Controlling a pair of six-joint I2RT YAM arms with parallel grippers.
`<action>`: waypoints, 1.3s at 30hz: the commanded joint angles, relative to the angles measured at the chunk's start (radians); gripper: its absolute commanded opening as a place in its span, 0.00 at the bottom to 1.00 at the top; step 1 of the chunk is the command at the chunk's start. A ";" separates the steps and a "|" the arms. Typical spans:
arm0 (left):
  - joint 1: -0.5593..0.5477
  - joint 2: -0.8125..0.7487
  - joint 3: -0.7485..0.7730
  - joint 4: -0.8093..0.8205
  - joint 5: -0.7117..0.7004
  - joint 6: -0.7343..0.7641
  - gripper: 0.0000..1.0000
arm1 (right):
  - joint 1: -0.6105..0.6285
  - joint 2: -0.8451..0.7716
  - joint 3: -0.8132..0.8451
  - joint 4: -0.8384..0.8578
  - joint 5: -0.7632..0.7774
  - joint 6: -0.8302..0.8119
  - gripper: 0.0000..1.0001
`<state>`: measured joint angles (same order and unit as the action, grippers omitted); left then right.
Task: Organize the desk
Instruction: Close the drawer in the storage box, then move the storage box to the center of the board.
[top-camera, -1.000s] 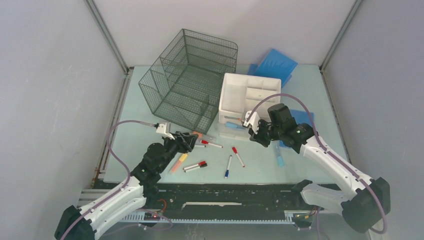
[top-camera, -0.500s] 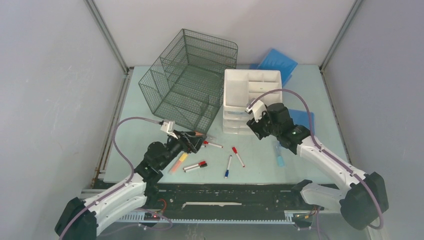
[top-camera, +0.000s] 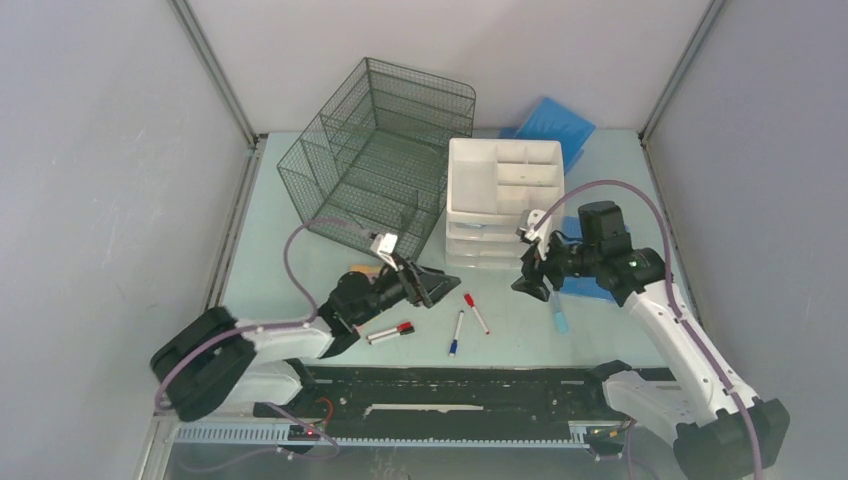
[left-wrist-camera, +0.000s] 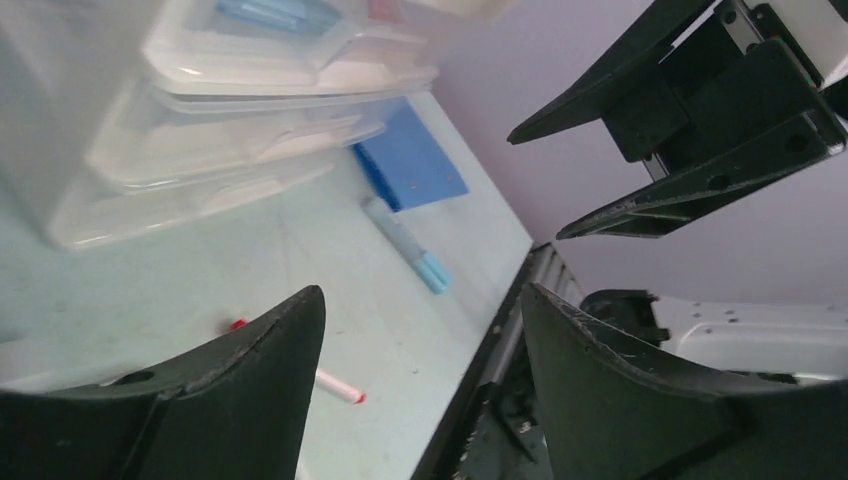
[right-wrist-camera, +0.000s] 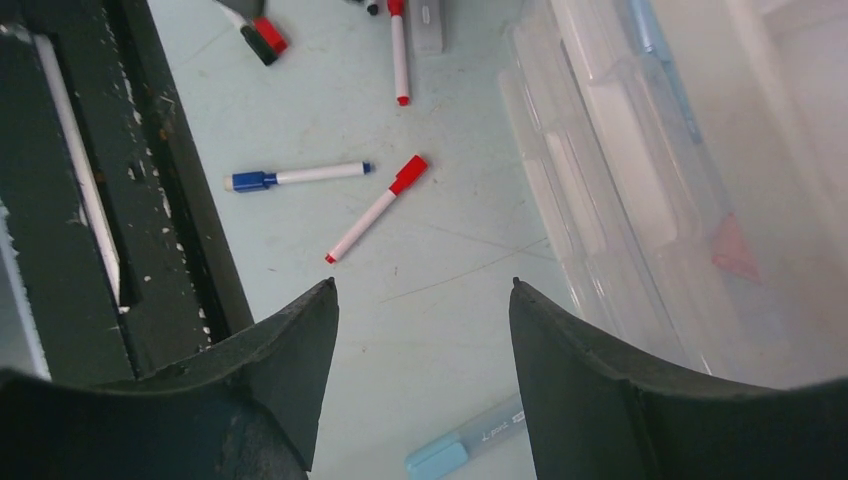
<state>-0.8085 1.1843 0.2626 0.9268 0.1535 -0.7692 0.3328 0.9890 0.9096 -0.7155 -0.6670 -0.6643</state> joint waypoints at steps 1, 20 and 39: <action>-0.073 0.186 0.079 0.286 -0.104 -0.191 0.77 | -0.073 -0.055 0.043 -0.061 -0.169 -0.023 0.71; -0.266 0.660 0.321 0.409 -0.625 -0.633 0.71 | -0.207 -0.095 0.051 -0.012 -0.145 0.089 0.72; -0.278 0.776 0.464 0.377 -0.818 -0.624 0.67 | -0.227 -0.118 0.049 -0.008 -0.152 0.098 0.72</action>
<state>-1.0794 1.9450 0.6903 1.2907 -0.5911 -1.3888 0.1112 0.8883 0.9253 -0.7479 -0.8028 -0.5774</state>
